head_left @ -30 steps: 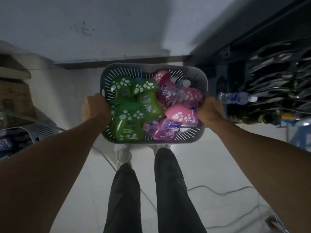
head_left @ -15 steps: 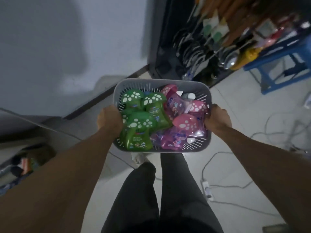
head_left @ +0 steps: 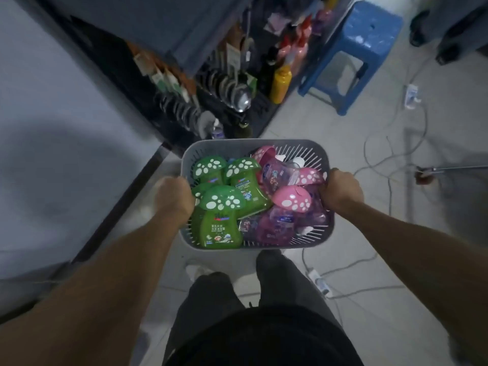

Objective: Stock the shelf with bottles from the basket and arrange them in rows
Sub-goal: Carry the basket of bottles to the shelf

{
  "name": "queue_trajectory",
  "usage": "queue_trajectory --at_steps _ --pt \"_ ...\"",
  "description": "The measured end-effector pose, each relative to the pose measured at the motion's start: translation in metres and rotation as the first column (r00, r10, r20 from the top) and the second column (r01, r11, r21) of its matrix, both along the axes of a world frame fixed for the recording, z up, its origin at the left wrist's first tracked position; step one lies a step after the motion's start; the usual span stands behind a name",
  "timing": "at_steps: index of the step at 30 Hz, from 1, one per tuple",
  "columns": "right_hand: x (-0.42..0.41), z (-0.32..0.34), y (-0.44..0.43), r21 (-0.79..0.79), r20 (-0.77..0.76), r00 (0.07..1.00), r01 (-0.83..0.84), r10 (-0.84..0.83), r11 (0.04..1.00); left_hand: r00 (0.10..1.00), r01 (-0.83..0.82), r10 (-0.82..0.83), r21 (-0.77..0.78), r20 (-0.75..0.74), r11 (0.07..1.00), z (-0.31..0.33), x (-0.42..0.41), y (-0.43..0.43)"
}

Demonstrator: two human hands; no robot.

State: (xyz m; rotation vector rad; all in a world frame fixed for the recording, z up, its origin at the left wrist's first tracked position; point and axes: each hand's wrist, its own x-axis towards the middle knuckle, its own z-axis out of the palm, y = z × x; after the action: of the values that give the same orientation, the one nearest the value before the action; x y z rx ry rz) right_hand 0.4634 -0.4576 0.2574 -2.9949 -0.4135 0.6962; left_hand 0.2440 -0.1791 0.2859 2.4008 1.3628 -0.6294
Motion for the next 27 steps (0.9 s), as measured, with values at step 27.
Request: queue_trajectory --at_steps 27 --pt "0.375 0.054 -0.212 -0.048 0.015 0.908 0.418 -0.418 0.907 0.857 0.515 -0.516 -0.02 -0.011 0.857 0.005 0.53 -0.151"
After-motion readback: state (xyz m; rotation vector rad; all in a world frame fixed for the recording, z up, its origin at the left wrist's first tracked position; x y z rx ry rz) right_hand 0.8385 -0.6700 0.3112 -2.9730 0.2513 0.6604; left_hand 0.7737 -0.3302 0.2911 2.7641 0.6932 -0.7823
